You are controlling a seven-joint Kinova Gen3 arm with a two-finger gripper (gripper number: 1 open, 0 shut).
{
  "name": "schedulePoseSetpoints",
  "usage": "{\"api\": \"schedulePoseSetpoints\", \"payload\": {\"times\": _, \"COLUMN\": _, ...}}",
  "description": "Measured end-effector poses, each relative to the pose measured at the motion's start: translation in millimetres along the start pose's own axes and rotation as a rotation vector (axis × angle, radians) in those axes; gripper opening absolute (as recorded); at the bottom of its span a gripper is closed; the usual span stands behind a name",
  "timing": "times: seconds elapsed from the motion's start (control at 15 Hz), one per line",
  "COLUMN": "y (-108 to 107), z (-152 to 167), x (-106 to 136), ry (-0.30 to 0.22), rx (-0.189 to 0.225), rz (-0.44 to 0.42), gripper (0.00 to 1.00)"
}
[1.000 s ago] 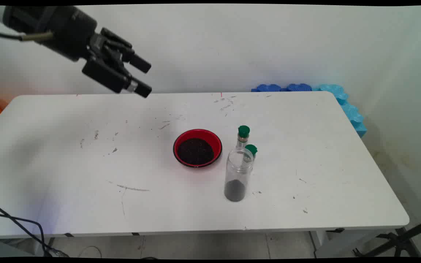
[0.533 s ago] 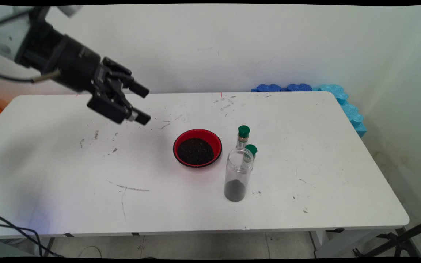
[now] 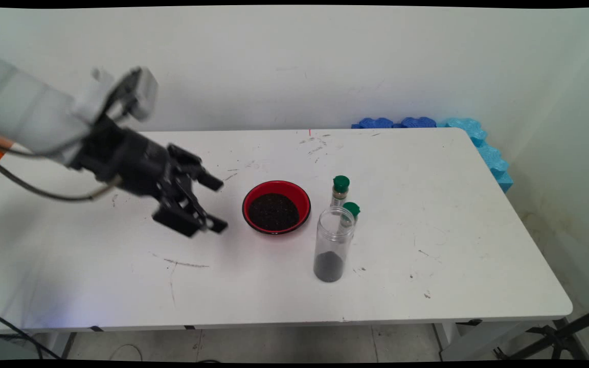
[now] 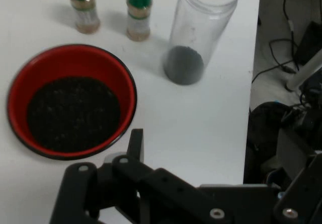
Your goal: Pick up the black seasoning powder from the table
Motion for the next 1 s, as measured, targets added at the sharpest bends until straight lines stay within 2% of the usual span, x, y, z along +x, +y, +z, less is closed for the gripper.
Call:
{"api": "schedulePoseSetpoints", "payload": {"times": 0.47, "y": 15.3, "z": 70.3, "x": -18.9, "ry": 0.003, "rx": -0.013, "rz": 0.017, "gripper": 1.0}}
{"api": "schedulePoseSetpoints", "payload": {"times": 1.0, "y": 12.7, "z": 136.3, "x": -4.5, "ry": 0.042, "rx": -0.016, "rz": 0.047, "gripper": 1.0}}
